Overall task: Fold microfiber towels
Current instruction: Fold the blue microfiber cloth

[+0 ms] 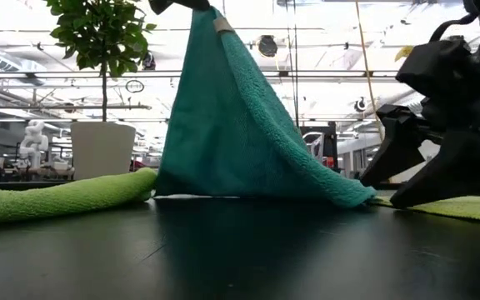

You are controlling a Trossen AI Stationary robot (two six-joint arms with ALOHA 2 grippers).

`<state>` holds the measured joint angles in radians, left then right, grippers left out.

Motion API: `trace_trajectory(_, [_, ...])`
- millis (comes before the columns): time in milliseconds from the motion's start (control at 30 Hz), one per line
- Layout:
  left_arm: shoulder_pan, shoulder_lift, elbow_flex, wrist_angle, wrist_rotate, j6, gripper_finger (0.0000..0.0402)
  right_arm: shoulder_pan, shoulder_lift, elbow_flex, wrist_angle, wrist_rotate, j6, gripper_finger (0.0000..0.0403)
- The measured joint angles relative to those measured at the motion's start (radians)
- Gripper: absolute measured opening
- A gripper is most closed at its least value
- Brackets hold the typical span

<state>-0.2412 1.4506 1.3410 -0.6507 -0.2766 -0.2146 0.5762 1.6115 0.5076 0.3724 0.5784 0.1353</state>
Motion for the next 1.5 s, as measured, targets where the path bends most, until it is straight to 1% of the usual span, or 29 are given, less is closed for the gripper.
trace_trajectory(133, [0.014,0.000,0.005,0.009,0.022,0.001,0.0003,-0.011,0.032,0.000,0.081,0.028,-0.040,0.0240])
trace_trajectory(233, [0.019,0.000,0.005,0.016,0.024,0.003,0.0005,-0.023,0.071,0.003,0.173,0.026,-0.089,0.0240])
trace_trajectory(400, [0.019,0.000,0.005,0.016,0.042,0.003,0.0004,-0.042,0.158,0.052,0.186,0.027,-0.117,0.0239])
trace_trajectory(467, [0.019,0.000,0.005,0.015,0.043,0.003,0.0006,-0.051,0.193,0.078,0.192,0.027,-0.116,0.0232])
trace_trajectory(567, [0.019,0.000,0.005,0.015,0.044,0.004,0.0003,-0.060,0.216,0.097,0.188,0.040,-0.117,0.0203])
trace_trajectory(600, [0.017,0.000,0.005,0.015,0.044,0.004,0.0003,-0.060,0.216,0.098,0.188,0.045,-0.118,0.0186])
trace_trajectory(667, [0.015,0.000,0.005,0.015,0.044,0.004,0.0005,-0.060,0.206,0.098,0.181,0.049,-0.125,0.0135])
trace_trajectory(767, [0.010,0.000,0.005,0.008,0.044,0.007,0.0003,-0.052,0.169,0.095,0.160,0.051,-0.170,0.0039])
trace_trajectory(800, [0.010,0.000,0.005,0.009,0.044,0.010,0.0003,-0.048,0.157,0.095,0.155,0.052,-0.186,0.0020])
trace_trajectory(833, [0.009,0.000,0.005,0.009,0.044,0.011,0.0003,-0.044,0.142,0.095,0.149,0.055,-0.190,0.0013])
trace_trajectory(933, [0.010,-0.002,0.005,0.008,0.043,0.014,0.0005,-0.039,0.088,0.095,0.133,0.071,-0.186,0.0011])
trace_trajectory(1033, [0.001,-0.026,0.005,0.005,0.039,0.033,0.0003,-0.026,0.029,0.094,0.077,0.096,-0.207,0.0002])
trace_trajectory(1200, [-0.037,-0.099,0.005,0.013,0.004,0.029,0.0003,-0.006,-0.121,0.094,0.005,0.106,-0.211,0.0001])
trace_trajectory(1367, [-0.118,-0.178,0.005,0.022,-0.041,-0.044,0.0003,0.048,-0.284,0.095,-0.042,0.093,-0.194,0.0001])
trace_trajectory(1500, [-0.212,-0.191,0.005,0.049,-0.071,-0.097,0.0003,0.112,-0.372,0.095,-0.050,0.046,-0.152,0.0001])
